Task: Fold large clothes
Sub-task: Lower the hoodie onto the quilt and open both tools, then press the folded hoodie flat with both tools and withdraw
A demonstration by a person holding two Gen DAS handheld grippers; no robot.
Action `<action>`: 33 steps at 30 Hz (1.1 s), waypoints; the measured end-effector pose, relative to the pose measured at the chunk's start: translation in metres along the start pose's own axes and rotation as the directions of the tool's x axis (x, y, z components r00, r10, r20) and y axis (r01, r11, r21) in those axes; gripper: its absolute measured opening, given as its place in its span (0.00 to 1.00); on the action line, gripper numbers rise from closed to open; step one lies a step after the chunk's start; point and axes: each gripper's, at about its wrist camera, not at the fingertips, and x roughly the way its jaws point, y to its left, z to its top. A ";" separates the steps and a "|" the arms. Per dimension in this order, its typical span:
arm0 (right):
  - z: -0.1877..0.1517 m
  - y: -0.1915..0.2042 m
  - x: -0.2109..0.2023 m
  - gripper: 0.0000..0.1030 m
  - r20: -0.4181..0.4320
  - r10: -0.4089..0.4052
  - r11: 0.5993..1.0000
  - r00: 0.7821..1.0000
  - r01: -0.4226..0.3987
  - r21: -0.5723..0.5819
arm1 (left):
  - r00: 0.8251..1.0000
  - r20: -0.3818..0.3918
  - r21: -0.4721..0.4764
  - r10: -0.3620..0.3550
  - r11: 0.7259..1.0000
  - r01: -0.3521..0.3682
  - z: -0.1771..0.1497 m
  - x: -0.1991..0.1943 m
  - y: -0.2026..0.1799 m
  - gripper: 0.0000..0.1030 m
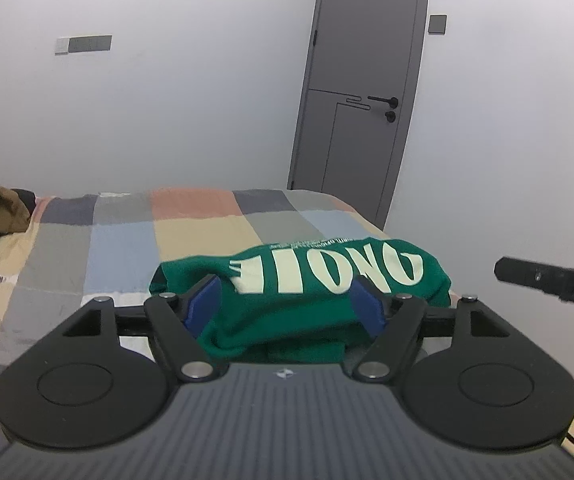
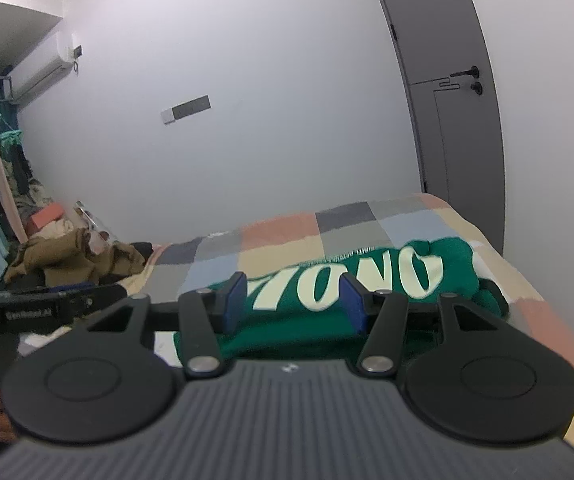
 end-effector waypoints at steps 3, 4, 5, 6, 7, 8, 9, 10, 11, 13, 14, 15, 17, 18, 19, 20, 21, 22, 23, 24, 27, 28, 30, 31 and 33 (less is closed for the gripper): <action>-0.011 0.005 -0.006 0.53 -0.013 -0.014 1.000 1.000 0.013 -0.011 | 1.000 -0.001 0.002 0.008 1.000 -0.008 -0.007 -0.005 -0.002 0.77; -0.013 0.006 -0.007 0.53 -0.016 -0.017 1.000 1.000 0.017 -0.015 | 1.000 -0.004 0.000 0.004 1.000 -0.004 -0.009 -0.005 -0.002 0.78; -0.016 0.007 -0.008 0.53 -0.018 -0.023 1.000 1.000 0.022 -0.017 | 1.000 -0.007 -0.001 -0.001 1.000 0.001 -0.012 -0.006 -0.003 0.80; -0.018 0.009 -0.009 0.53 -0.017 -0.032 0.999 0.999 0.032 -0.024 | 1.000 -0.009 0.000 -0.006 1.000 0.006 -0.013 -0.007 -0.003 0.82; -0.019 0.010 -0.010 0.53 -0.013 -0.045 0.998 0.999 0.044 -0.036 | 1.000 -0.009 0.007 -0.001 1.000 0.002 -0.016 -0.007 -0.005 0.86; -0.021 0.013 -0.010 0.53 -0.010 -0.055 0.997 0.998 0.054 -0.052 | 1.000 -0.009 0.018 0.011 1.000 -0.011 -0.017 -0.007 -0.007 0.90; -0.023 0.015 -0.009 0.53 -0.013 -0.055 0.997 0.998 0.054 -0.055 | 1.000 -0.010 0.027 0.017 0.999 -0.016 -0.019 -0.007 -0.008 0.92; -0.024 0.016 -0.009 0.53 -0.018 -0.053 0.997 0.998 0.052 -0.052 | 1.000 -0.012 0.032 0.014 0.999 -0.014 -0.020 -0.007 -0.009 0.95; -0.025 0.017 -0.008 0.53 -0.025 -0.048 0.998 0.999 0.047 -0.048 | 1.000 -0.015 0.034 0.013 0.999 -0.012 -0.021 -0.006 -0.010 0.97; -0.028 0.016 -0.005 0.54 -0.041 -0.047 0.998 0.998 0.046 -0.033 | 1.000 -0.023 0.035 0.020 0.999 -0.020 -0.023 -0.004 -0.009 0.98; -0.029 0.015 -0.004 0.54 -0.049 -0.053 0.998 0.997 0.052 -0.023 | 0.999 -0.025 0.037 0.027 0.999 -0.026 -0.024 -0.004 -0.009 0.98; -0.031 0.014 -0.003 0.54 -0.055 -0.061 0.998 0.997 0.061 -0.015 | 0.999 -0.026 0.036 0.034 0.999 -0.033 -0.025 -0.004 -0.008 0.99; -0.033 0.012 -0.001 0.55 -0.066 -0.078 0.997 0.995 0.078 -0.012 | 0.999 -0.028 0.027 0.042 0.999 -0.041 -0.025 -0.003 -0.005 0.99; -0.034 0.011 0.000 0.60 -0.073 -0.087 0.996 0.994 0.086 -0.016 | 0.999 -0.029 0.023 0.044 0.999 -0.043 -0.025 -0.002 -0.003 0.99; -0.035 0.010 0.001 0.73 -0.076 -0.095 0.995 0.993 0.094 -0.020 | 0.998 -0.031 0.020 0.048 0.999 -0.048 -0.026 -0.002 -0.002 0.99; -0.035 0.009 0.000 0.80 -0.071 -0.098 0.995 0.993 0.096 -0.020 | 0.998 -0.032 0.020 0.054 0.998 -0.053 -0.026 -0.001 -0.002 1.00; -0.036 0.009 0.000 0.91 -0.065 -0.098 0.995 0.993 0.097 -0.020 | 0.998 -0.033 0.020 0.059 0.998 -0.058 -0.027 -0.001 -0.002 1.00; -0.036 0.009 -0.001 0.96 -0.061 -0.103 0.994 0.993 0.102 -0.024 | 0.997 -0.034 0.018 0.062 0.998 -0.062 -0.027 -0.001 -0.002 1.00; -0.036 0.009 -0.001 0.99 -0.058 -0.118 0.993 0.991 0.116 -0.036 | 0.997 -0.036 0.016 0.063 0.998 -0.063 -0.027 0.000 -0.002 1.00; -0.036 0.009 -0.001 1.00 -0.055 -0.130 0.991 0.990 0.127 -0.045 | 0.997 -0.036 0.015 0.064 0.998 -0.064 -0.027 0.000 -0.001 1.00; -0.035 0.010 -0.002 1.00 -0.054 -0.134 0.990 0.990 0.131 -0.053 | 0.997 -0.037 0.017 0.073 0.997 -0.072 -0.027 0.000 -0.002 1.00; -0.035 0.010 -0.002 1.00 -0.056 -0.134 0.990 0.989 0.132 -0.053 | 0.996 -0.039 0.015 0.074 0.997 -0.074 -0.027 0.001 -0.002 1.00; -0.034 0.010 -0.001 1.00 -0.056 -0.138 0.989 0.989 0.135 -0.054 | 0.997 -0.043 0.010 0.070 0.997 -0.070 -0.027 0.001 -0.001 1.00; -0.035 0.010 -0.001 1.00 -0.058 -0.139 0.989 0.989 0.136 -0.055 | 0.996 -0.043 0.010 0.072 0.997 -0.071 -0.027 0.002 -0.001 1.00; -0.034 0.010 0.000 1.00 -0.062 -0.141 0.989 0.988 0.138 -0.053 | 0.996 -0.040 0.015 0.080 0.997 -0.080 -0.028 0.002 -0.003 1.00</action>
